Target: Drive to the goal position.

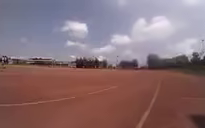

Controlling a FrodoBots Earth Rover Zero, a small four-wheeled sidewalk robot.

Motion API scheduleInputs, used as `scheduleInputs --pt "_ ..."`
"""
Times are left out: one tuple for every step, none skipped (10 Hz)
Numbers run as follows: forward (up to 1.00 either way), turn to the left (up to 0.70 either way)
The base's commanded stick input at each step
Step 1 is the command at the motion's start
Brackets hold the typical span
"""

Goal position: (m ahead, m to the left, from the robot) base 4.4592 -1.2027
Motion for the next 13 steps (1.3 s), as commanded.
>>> scheduleInputs --pt "0.70 -0.35" --pt "0.70 -0.35" --pt "0.70 -0.35" --pt "0.70 -0.35" --pt "0.70 -0.35" --pt "0.70 -0.35" --pt "0.70 -0.35" --pt "0.70 -0.35" --pt "0.70 -0.35" --pt "0.70 -0.35" --pt "0.70 -0.35" --pt "0.70 -0.35" --pt "0.70 -0.35"
